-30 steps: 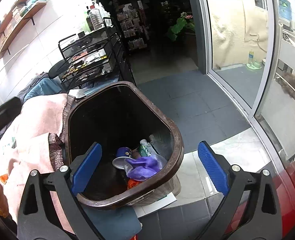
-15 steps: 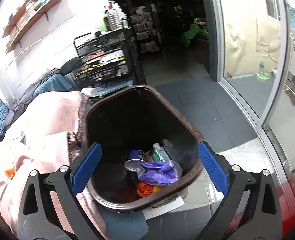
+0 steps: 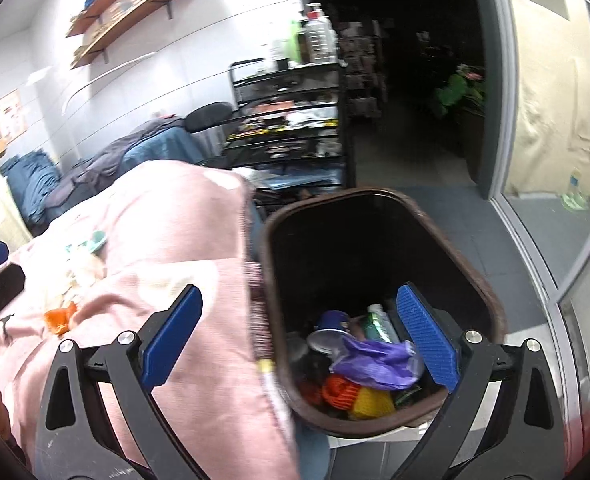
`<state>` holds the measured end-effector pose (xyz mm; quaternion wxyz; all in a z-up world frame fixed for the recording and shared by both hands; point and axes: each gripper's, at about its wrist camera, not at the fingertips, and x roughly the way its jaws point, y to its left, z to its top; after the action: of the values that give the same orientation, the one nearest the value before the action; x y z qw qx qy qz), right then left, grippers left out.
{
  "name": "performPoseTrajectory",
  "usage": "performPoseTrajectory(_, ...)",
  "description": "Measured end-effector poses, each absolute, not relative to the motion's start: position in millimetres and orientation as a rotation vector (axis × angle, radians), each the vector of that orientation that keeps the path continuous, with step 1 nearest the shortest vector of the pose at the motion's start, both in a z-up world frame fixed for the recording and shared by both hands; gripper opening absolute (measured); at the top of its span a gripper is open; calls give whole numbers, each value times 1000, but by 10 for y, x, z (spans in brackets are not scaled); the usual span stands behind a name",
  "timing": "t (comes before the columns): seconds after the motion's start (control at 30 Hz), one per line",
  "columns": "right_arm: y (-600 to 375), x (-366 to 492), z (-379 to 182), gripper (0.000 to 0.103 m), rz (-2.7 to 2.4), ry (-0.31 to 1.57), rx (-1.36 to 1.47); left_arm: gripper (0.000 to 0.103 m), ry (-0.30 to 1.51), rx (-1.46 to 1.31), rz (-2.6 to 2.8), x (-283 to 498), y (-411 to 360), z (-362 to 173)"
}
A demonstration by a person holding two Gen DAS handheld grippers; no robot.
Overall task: Collect trash
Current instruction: 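Move both tools back to the crumpled paper on the bed, then grasp the orange piece with the left tool while the right tool grasps the crumpled white paper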
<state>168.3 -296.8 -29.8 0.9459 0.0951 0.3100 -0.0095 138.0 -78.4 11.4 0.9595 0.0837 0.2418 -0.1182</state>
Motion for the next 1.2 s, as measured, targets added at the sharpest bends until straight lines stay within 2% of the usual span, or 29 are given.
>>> performPoseTrajectory(0.53, -1853, 2030, -138, 97, 294, 692, 40, 97, 643, -51, -76, 1282, 427, -182)
performPoseTrajectory(0.73, -1379, 2239, -186, 97, 421, 771, -30, 74, 713, -155, -71, 1287, 738, -305)
performPoseTrajectory(0.87, -1077, 2400, -237, 97, 467, 834, -71, 68, 734, -168, -91, 1263, 750, -321)
performPoseTrajectory(1.0, -811, 2616, -265, 90, 514, 878, -97, 68, 741, -167, -141, 1273, 673, -303)
performPoseTrajectory(1.07, -680, 2752, -304, 81, 514, 913, -115, 68, 763, -159, -182, 1315, 594, -318)
performPoseTrajectory(1.2, -518, 3005, -438, 73, 551, 1007, -91, 68, 811, -103, -232, 1449, 398, -364)
